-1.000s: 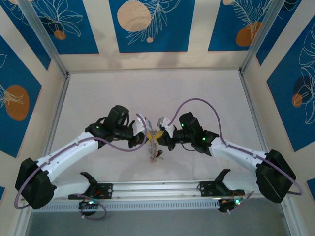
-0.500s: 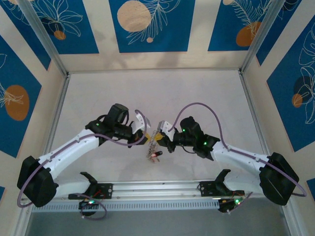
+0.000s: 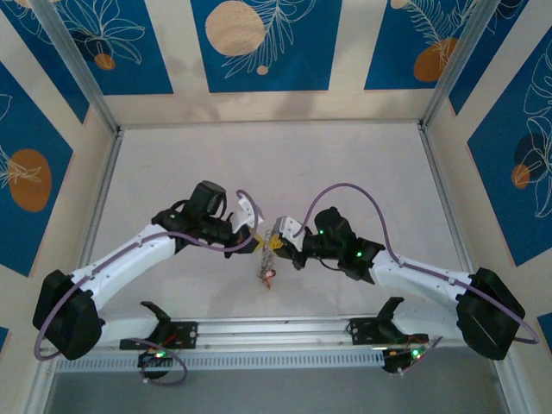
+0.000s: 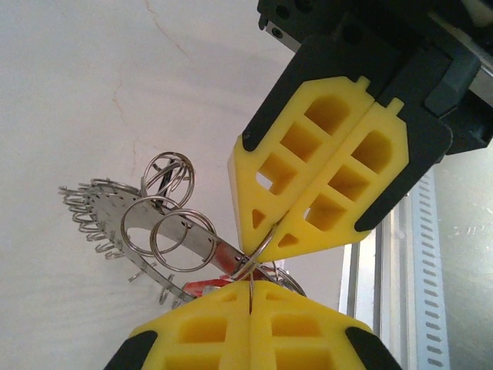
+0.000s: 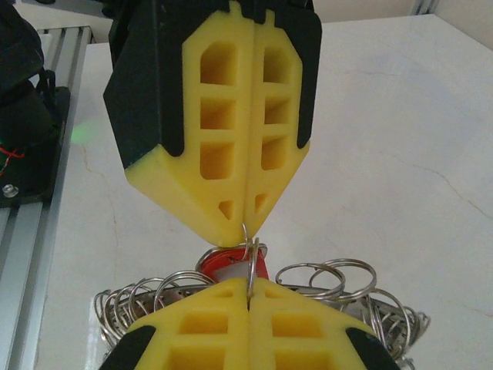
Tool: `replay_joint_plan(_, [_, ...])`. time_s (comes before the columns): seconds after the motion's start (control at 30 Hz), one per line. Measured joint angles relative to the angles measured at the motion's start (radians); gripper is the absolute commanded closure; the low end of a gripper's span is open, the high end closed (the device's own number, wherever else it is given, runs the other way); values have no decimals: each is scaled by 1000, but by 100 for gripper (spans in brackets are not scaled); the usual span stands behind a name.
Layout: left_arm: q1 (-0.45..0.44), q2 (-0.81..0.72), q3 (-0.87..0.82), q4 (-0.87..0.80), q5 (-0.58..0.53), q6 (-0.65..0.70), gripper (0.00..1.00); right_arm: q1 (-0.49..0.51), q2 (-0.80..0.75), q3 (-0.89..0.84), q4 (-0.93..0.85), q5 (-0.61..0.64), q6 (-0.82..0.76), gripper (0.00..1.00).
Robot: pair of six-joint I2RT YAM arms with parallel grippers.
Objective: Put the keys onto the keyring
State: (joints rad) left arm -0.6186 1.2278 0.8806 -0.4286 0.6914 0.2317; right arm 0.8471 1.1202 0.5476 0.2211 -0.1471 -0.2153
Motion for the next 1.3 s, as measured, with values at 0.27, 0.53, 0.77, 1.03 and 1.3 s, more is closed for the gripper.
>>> replay_joint_plan(0.27, [3,0,0,-3,0,-22,100,33,0,0,0,70,-35,100])
replay_joint_plan(0.53, [6,-1,0,-5,8,-24,100,76,-12,-13,7,201,-60,100])
replay_joint_plan(0.77, [7,-2,0,6,8,-42,100,78,-32,-39,32,253,-77,100])
replay_joint_plan(1.03, [22,22,0,15,14,-77,100,95,-32,-40,67,275,-114,100])
replay_joint_plan(1.3, [27,23,0,22,24,-77,100,98,-30,-40,73,283,-127,100])
